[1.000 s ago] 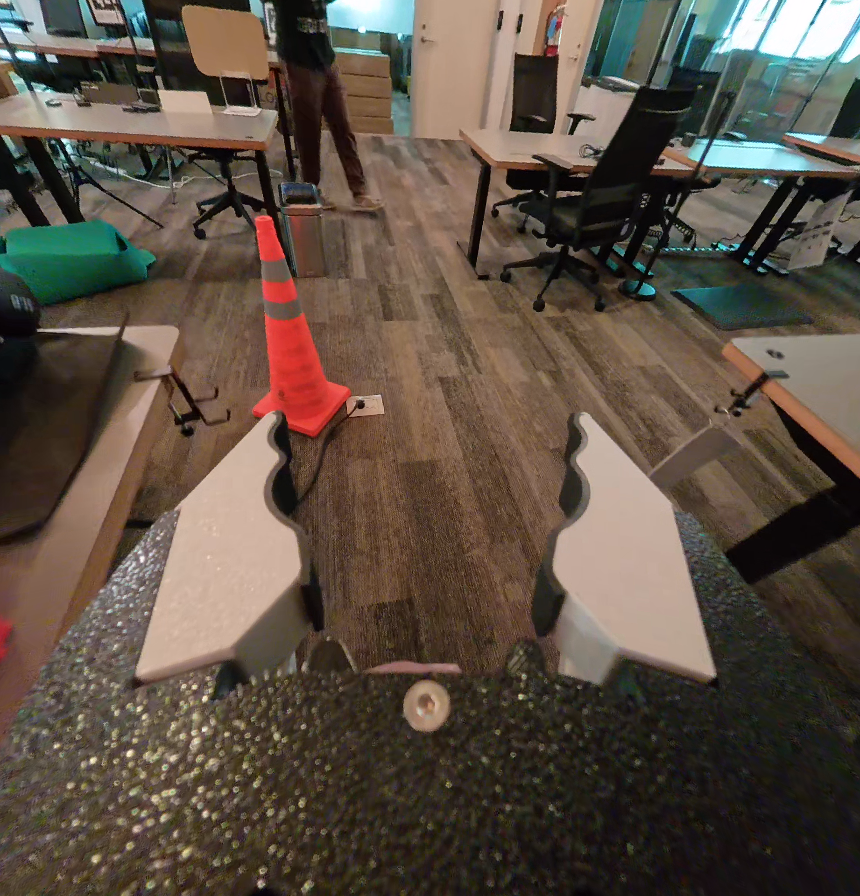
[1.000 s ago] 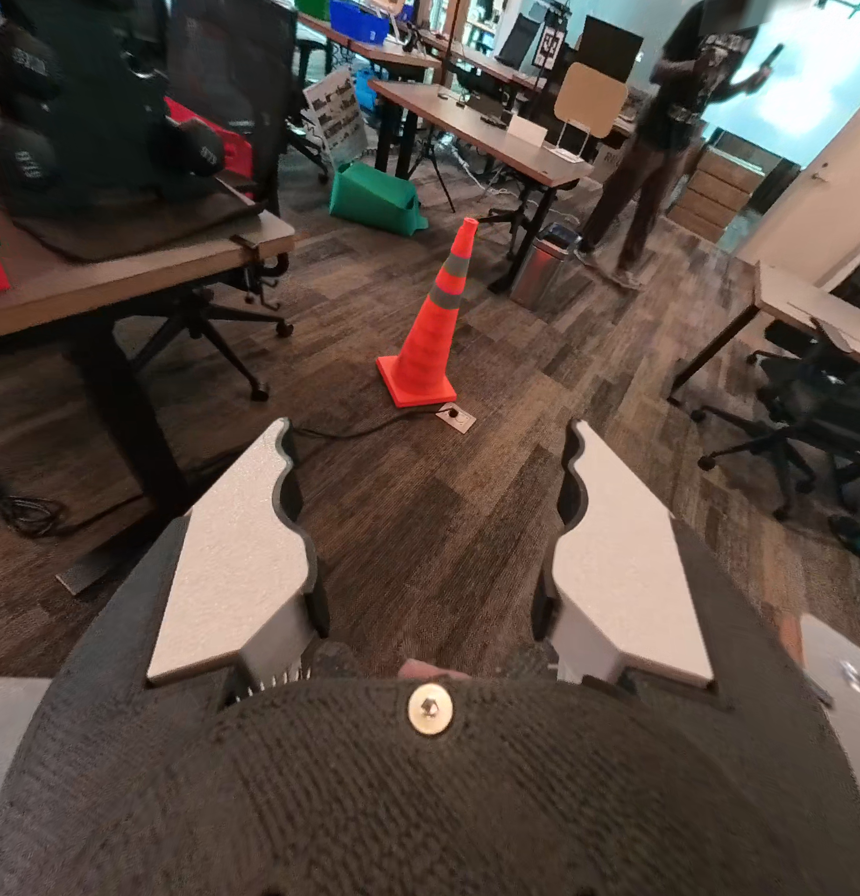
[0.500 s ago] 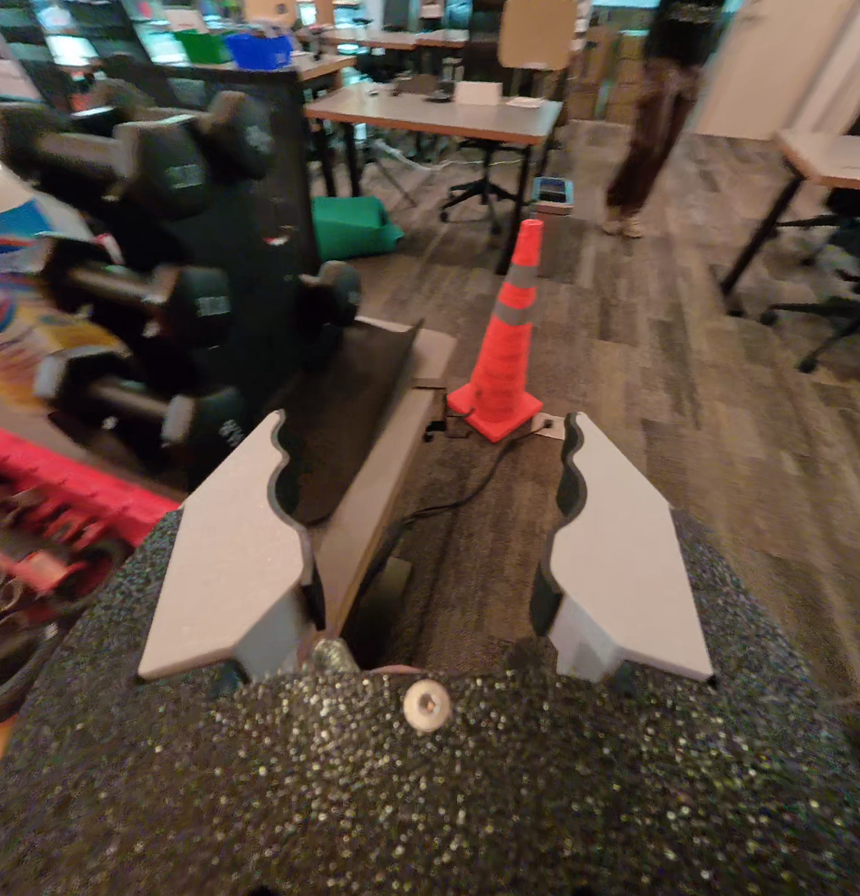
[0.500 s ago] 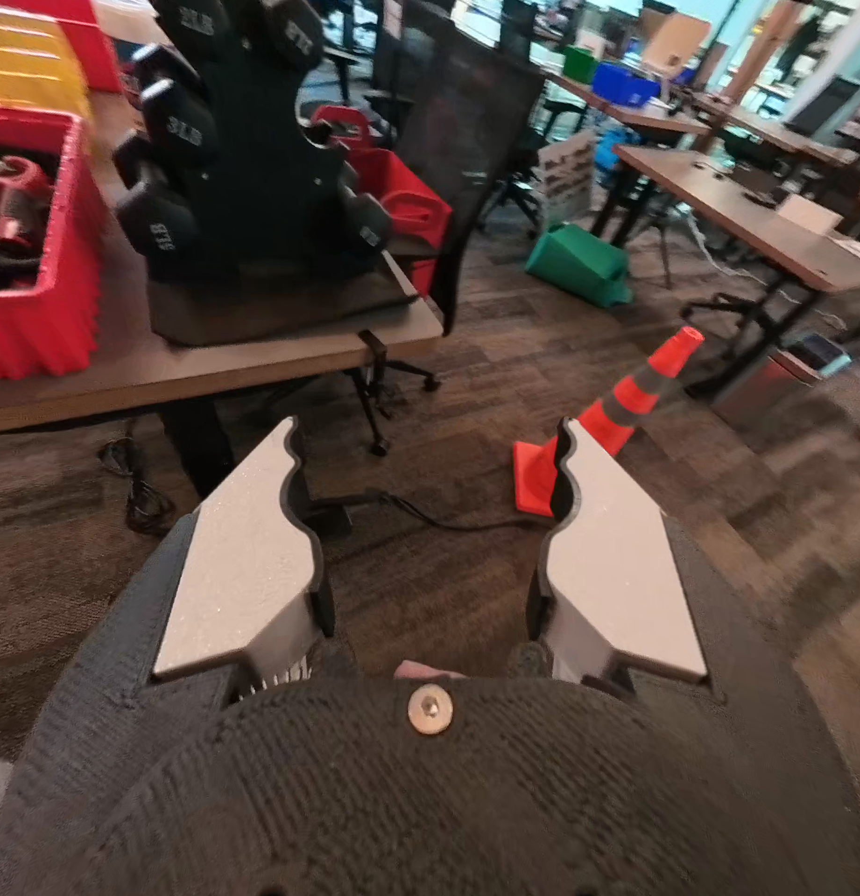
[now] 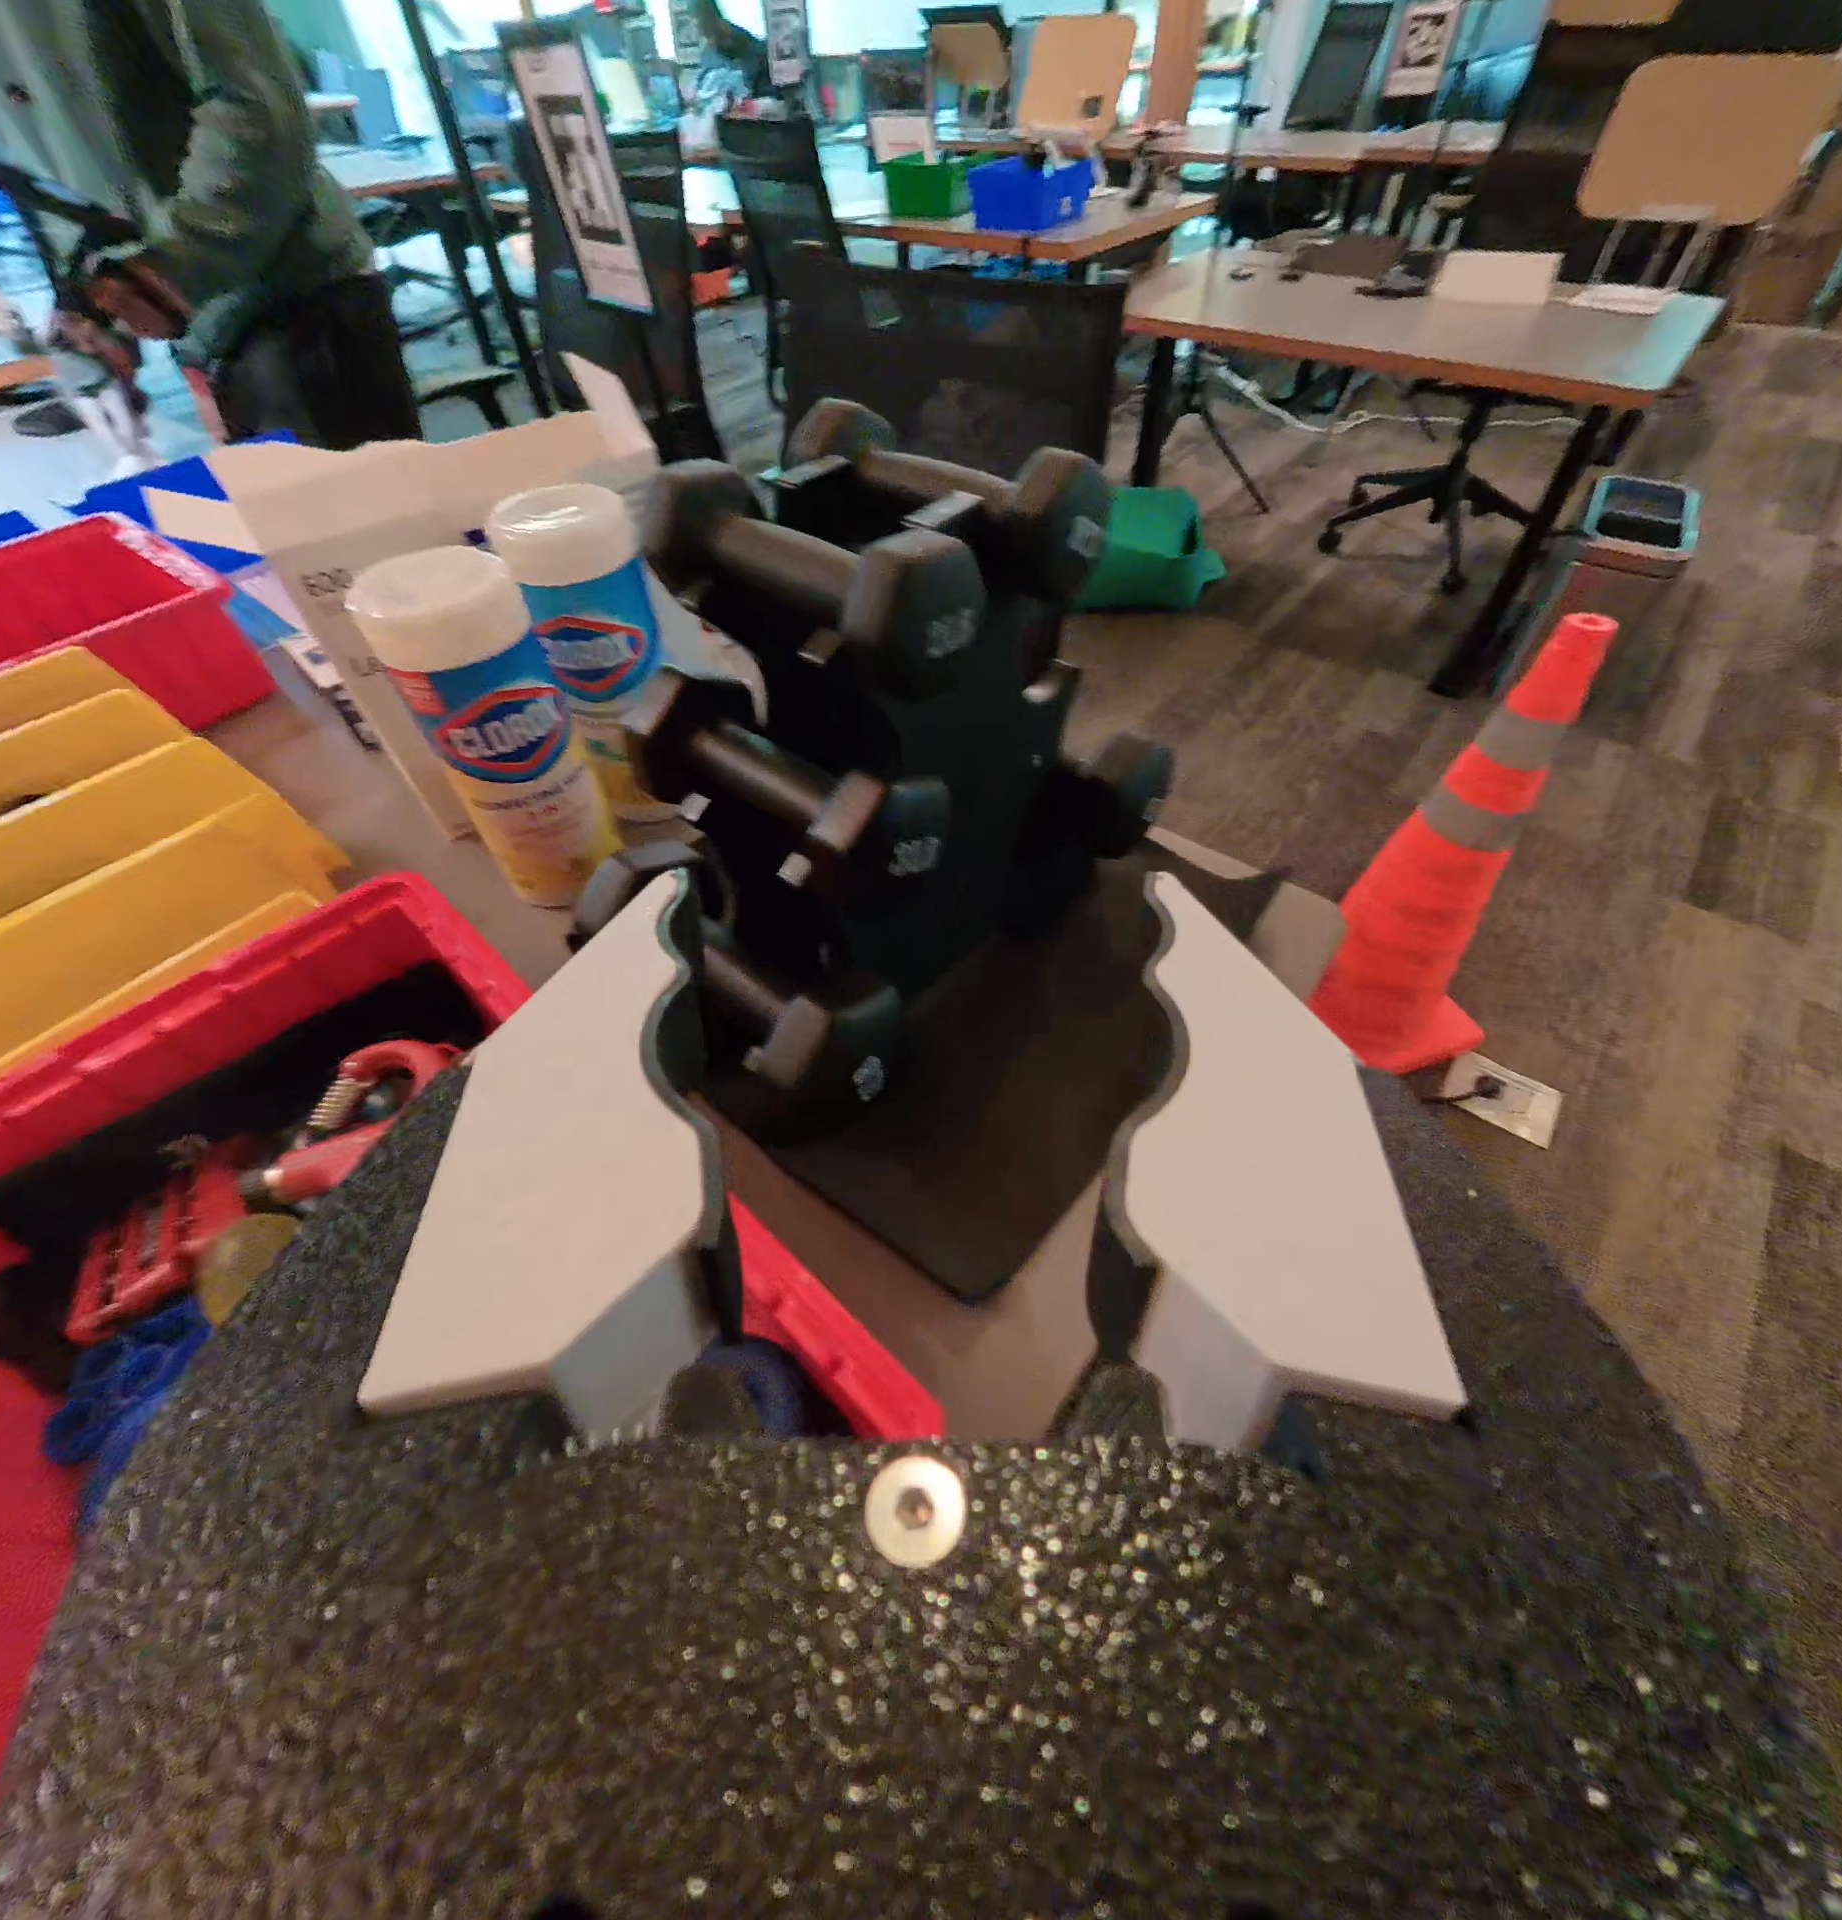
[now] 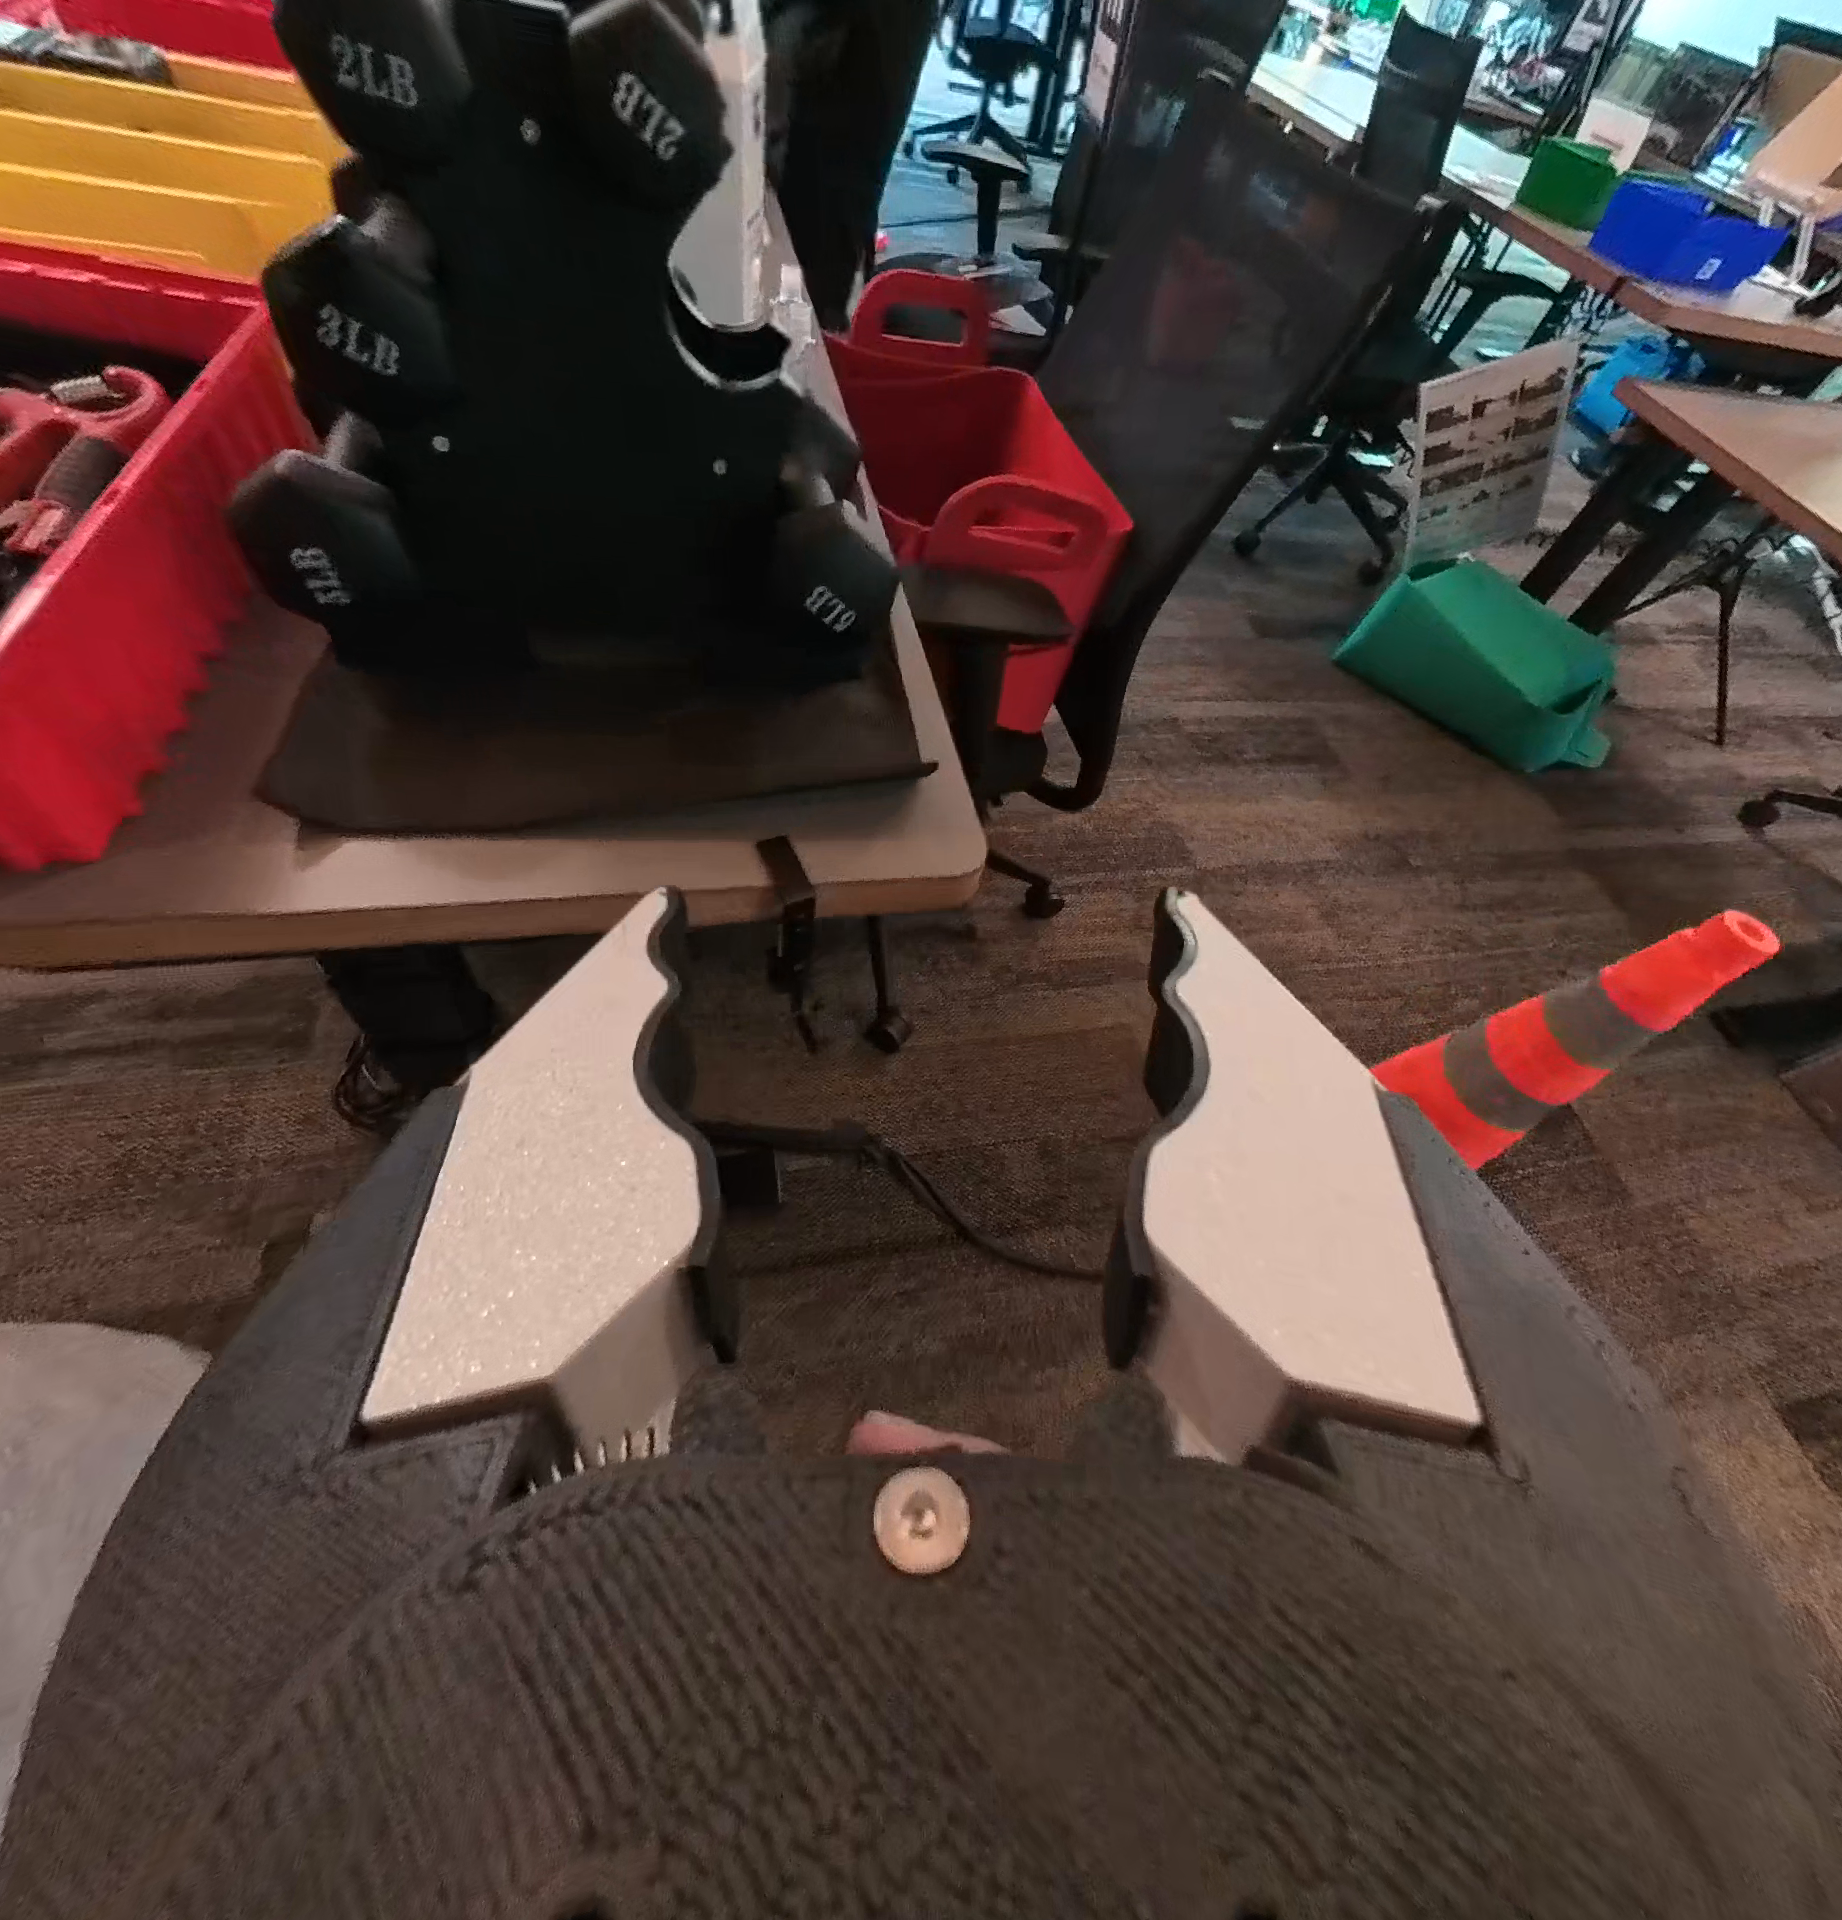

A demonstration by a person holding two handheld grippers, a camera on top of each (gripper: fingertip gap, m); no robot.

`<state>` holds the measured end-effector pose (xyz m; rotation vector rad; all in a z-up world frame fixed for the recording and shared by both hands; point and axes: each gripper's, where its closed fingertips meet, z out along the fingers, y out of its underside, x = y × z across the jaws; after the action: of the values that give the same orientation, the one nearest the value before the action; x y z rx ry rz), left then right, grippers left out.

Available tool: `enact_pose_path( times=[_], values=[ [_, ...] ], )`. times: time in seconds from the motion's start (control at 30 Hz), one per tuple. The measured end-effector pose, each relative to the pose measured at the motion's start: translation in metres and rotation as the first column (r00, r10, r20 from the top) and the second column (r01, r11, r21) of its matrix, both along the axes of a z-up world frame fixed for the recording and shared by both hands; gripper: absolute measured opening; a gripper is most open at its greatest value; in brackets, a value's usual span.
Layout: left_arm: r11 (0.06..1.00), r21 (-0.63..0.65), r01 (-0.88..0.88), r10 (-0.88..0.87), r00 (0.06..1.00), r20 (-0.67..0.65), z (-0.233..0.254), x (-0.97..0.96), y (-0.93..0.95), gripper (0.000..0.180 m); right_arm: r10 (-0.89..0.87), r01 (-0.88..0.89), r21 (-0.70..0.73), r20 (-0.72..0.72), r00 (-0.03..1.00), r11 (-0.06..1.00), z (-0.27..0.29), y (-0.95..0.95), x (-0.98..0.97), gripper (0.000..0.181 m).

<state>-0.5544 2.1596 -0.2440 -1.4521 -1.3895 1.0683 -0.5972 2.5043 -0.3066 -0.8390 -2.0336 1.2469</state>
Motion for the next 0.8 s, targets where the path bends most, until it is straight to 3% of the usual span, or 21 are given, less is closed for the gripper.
enact_pose_path(
  times=[0.3,0.53,0.63,0.8],
  values=[
    [0.990,-0.105,-0.092,0.098,0.994,0.048,0.042,-0.106,-0.111,0.071,0.009,-0.009,0.005,-0.013,1.000,1.000,-0.003,-0.019,-0.095,0.075],
    [0.989,-0.141,0.047,-0.017,0.978,0.208,0.048,-0.266,-0.213,0.057,-0.082,0.077,0.123,0.033,0.996,0.989,-0.010,-0.018,-0.185,0.074],
    [0.983,-0.129,0.133,-0.087,0.946,0.311,0.035,-0.334,-0.253,0.054,-0.083,0.075,0.150,0.048,0.995,0.986,-0.010,-0.028,-0.220,0.075],
    [0.957,-0.020,0.290,-0.234,0.810,0.538,-0.023,-0.414,-0.290,0.053,-0.089,0.073,0.212,0.065,0.994,0.975,-0.012,-0.045,-0.265,0.075]
  ],
)
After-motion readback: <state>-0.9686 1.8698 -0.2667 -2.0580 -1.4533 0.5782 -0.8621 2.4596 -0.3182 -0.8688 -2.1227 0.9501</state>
